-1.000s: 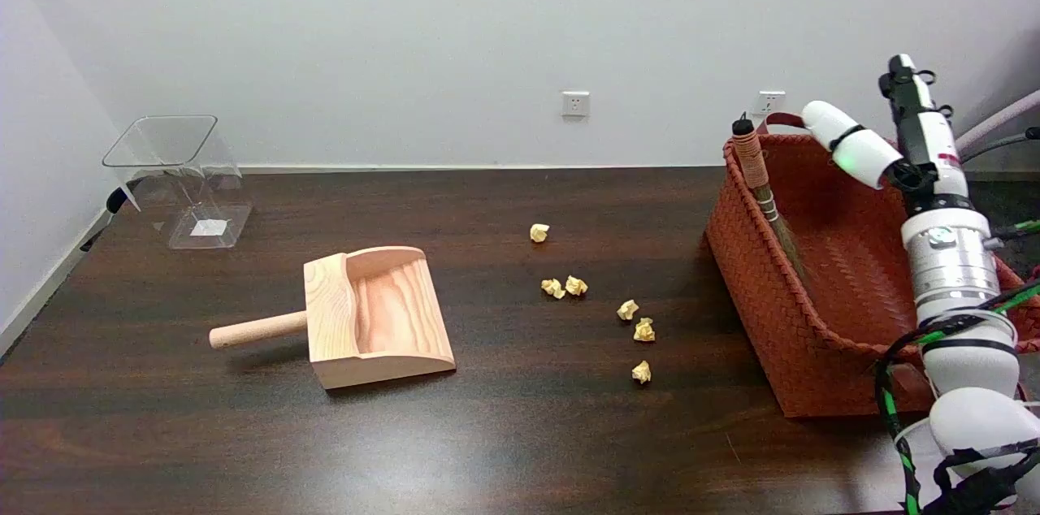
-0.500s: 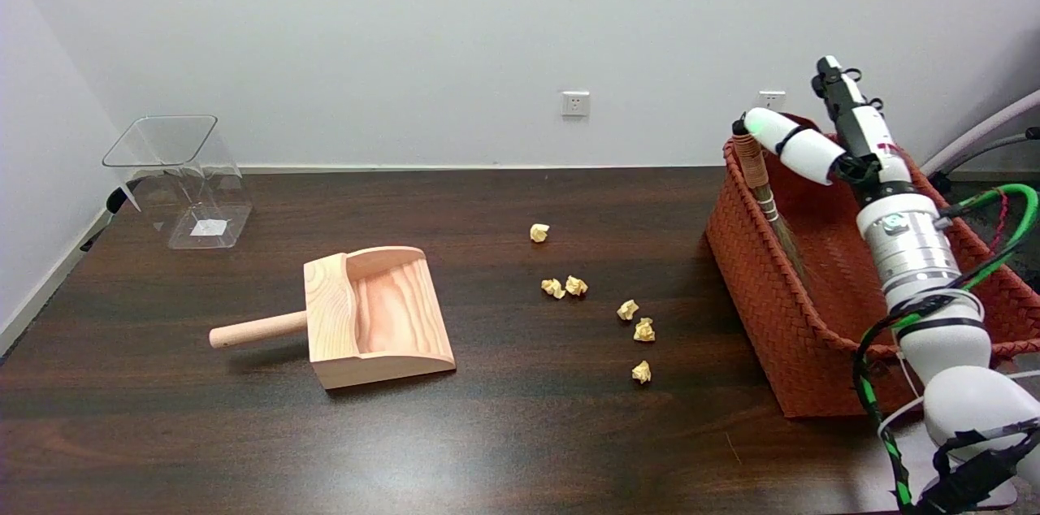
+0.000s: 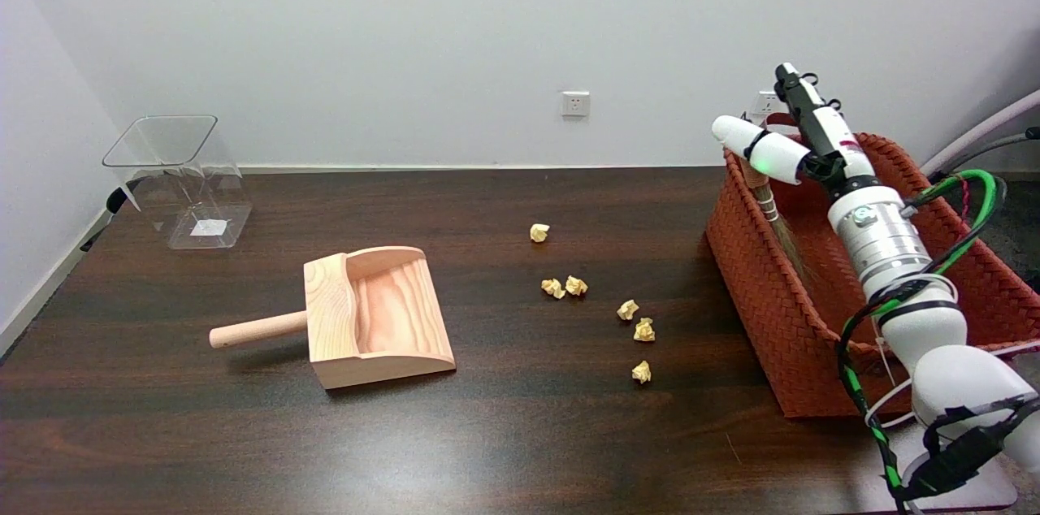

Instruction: Pick up the broom.

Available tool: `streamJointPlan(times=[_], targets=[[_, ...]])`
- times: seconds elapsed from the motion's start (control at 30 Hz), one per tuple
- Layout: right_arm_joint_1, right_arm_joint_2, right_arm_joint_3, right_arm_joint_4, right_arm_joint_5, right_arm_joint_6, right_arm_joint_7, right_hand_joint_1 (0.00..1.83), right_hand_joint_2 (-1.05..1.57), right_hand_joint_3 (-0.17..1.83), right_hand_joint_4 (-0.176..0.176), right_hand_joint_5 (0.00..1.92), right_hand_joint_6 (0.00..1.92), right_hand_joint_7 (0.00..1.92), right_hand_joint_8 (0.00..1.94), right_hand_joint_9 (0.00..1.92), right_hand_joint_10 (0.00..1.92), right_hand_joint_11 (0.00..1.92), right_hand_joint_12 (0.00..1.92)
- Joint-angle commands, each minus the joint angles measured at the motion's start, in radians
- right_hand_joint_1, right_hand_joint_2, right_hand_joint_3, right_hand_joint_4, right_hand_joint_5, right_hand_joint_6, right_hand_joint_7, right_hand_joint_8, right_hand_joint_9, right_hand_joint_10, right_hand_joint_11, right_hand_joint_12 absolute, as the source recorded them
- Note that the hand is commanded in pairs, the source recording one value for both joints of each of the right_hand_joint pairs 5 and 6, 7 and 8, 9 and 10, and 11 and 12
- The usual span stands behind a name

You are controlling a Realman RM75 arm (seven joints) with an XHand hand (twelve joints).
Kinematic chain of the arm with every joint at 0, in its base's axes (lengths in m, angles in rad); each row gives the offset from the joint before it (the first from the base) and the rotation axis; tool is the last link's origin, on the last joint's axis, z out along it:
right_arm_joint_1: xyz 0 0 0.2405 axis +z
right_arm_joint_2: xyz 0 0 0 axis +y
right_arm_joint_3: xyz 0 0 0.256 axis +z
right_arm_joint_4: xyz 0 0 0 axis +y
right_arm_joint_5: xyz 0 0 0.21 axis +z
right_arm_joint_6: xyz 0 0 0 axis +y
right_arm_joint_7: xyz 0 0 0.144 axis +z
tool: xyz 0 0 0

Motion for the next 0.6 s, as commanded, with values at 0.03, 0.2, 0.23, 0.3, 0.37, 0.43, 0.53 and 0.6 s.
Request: streamJointPlan(times=[0.03, 0.2, 0.23, 0.3, 0.37, 0.43, 0.53, 0.6], targets=[[0.093, 0.007, -0.048, -0.087, 0.040, -0.089, -0.028, 0.67, 0.97, -0.17, 0.000, 0.00, 0.00, 0.07, 0.07, 0.00, 0.00, 0.00, 0.00], [0.104, 0.007, -0.056, -0.108, 0.040, -0.090, -0.028, 0.67, 0.97, -0.17, 0.000, 0.00, 0.00, 0.07, 0.07, 0.00, 0.00, 0.00, 0.00], [0.105, 0.006, -0.057, -0.111, 0.040, -0.090, -0.028, 0.67, 0.97, -0.17, 0.000, 0.00, 0.00, 0.07, 0.07, 0.00, 0.00, 0.00, 0.00], [0.105, 0.005, -0.057, -0.116, 0.040, -0.090, -0.028, 0.67, 0.97, -0.17, 0.000, 0.00, 0.00, 0.08, 0.08, 0.00, 0.00, 0.00, 0.00], [0.107, 0.005, -0.059, -0.121, 0.040, -0.090, -0.028, 0.68, 0.98, -0.17, 0.000, 0.00, 0.00, 0.11, 0.11, 0.00, 0.00, 0.00, 0.00], [0.106, 0.005, -0.059, -0.126, 0.040, -0.089, -0.028, 0.68, 0.98, -0.17, 0.000, 0.00, 0.00, 0.19, 0.19, 0.00, 0.00, 0.00, 0.00], [0.101, 0.003, -0.051, -0.133, 0.040, -0.089, -0.021, 0.68, 0.98, -0.17, 0.000, 0.00, 0.00, 0.25, 0.25, 0.00, 0.00, 0.00, 0.00], [0.097, 0.001, -0.048, -0.133, 0.040, -0.087, -0.022, 0.69, 0.96, -0.17, 0.000, 0.00, 0.00, 0.26, 0.26, 0.00, 0.00, 0.00, 0.00]])
